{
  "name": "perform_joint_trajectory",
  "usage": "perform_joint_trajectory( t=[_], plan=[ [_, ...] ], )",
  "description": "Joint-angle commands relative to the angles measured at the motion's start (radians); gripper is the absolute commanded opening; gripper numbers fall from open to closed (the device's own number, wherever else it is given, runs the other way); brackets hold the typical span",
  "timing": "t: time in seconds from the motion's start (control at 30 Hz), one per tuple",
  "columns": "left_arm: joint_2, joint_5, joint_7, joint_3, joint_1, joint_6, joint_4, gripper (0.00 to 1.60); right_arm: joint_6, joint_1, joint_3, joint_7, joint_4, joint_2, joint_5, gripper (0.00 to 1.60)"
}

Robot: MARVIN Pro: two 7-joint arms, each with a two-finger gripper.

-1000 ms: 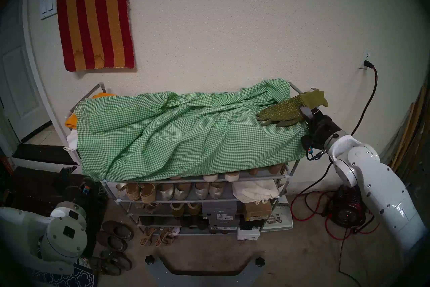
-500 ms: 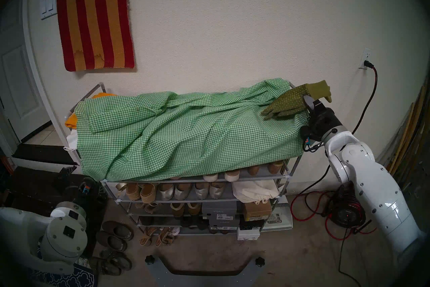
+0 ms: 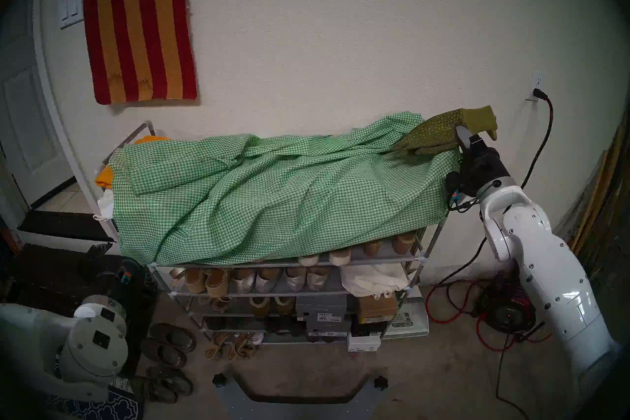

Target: Lift the object off the cloth, cover the shoe rack with the cloth, put the object back

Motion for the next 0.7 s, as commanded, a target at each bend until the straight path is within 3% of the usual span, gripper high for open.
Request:
perform_joint_trajectory(
  t=[0.0,0.1,0.2,0.27,0.37,0.4,0.67],
  plan=[
    [-0.002,0.000,0.001,-0.002,-0.001,0.001,0.001,1.60,-0.007,-0.024,0.065,0.006,-0.072,0.032,0.026,0.00],
    [-0.002,0.000,0.001,-0.002,-0.001,0.002,0.001,1.60,-0.066,-0.130,0.095,0.053,-0.108,0.086,0.054,0.00],
    [-0.002,0.000,0.001,-0.001,-0.001,0.001,0.001,1.60,-0.077,-0.135,0.081,0.053,-0.088,0.074,0.042,0.00],
    [-0.002,0.000,0.001,-0.001,-0.001,0.001,0.001,1.60,-0.083,-0.174,0.107,0.054,-0.092,0.068,0.046,0.00],
    [-0.002,0.000,0.001,-0.001,-0.001,0.001,0.001,1.60,-0.084,-0.203,0.136,0.049,-0.088,0.062,0.044,0.13],
    [-0.002,0.000,0.001,-0.001,-0.001,0.001,0.001,1.60,-0.085,-0.213,0.159,0.046,-0.087,0.044,0.039,0.00],
    [-0.002,0.000,0.001,-0.001,-0.001,0.001,0.001,1.60,-0.015,-0.311,0.318,-0.019,-0.127,-0.043,0.022,0.00]
  ],
)
